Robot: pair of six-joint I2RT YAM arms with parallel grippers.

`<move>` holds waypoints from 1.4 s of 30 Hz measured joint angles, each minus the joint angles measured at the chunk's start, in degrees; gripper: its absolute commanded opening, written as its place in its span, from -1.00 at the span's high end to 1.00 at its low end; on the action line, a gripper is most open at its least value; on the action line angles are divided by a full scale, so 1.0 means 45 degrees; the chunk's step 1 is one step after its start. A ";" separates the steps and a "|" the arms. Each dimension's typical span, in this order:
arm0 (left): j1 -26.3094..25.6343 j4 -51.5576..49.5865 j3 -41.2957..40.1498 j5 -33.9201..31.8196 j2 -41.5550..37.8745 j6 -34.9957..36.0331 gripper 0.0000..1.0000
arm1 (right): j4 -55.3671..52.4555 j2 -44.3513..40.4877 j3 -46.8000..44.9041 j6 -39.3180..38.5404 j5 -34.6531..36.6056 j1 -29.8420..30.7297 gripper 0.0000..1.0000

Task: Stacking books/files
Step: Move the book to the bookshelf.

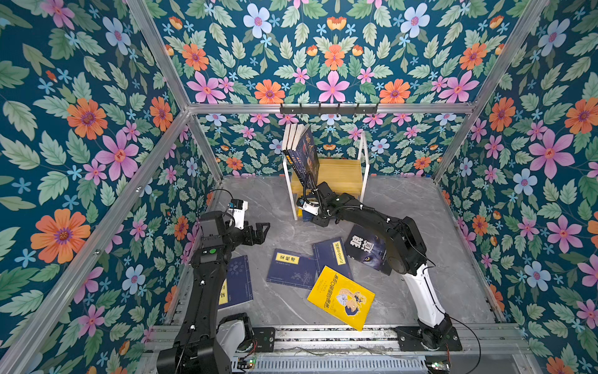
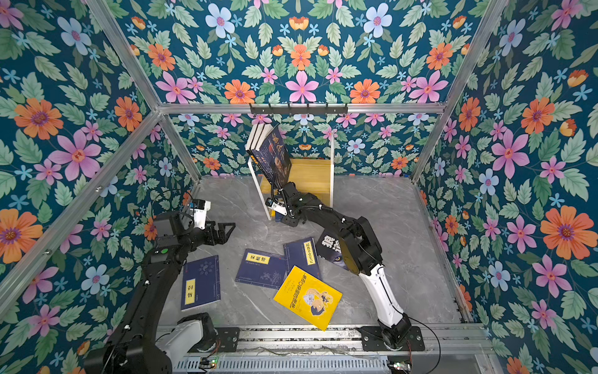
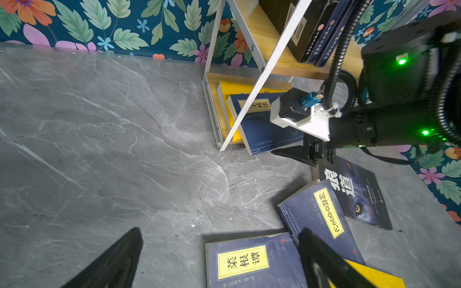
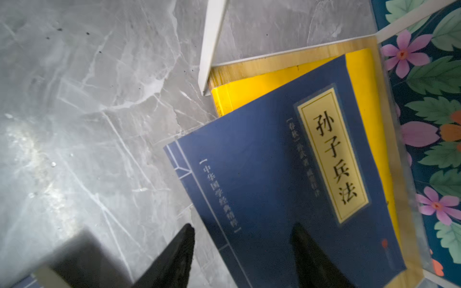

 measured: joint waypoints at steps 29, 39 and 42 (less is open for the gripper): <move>-0.0005 0.0112 -0.0121 0.0282 -0.0170 -0.0233 -0.99 | 0.0189 0.0714 0.1035 -0.0058 0.0996 -0.0039 0.06; -0.0015 0.0160 -0.0165 0.0321 -0.0170 -0.0233 -0.99 | 0.0175 -0.1141 -0.1501 -0.0675 0.0685 -0.0301 0.00; -0.0010 0.0155 -0.0136 0.0321 -0.0136 -0.0233 -0.99 | 0.0330 -0.1404 -0.2205 -0.0801 0.0661 -0.0457 0.02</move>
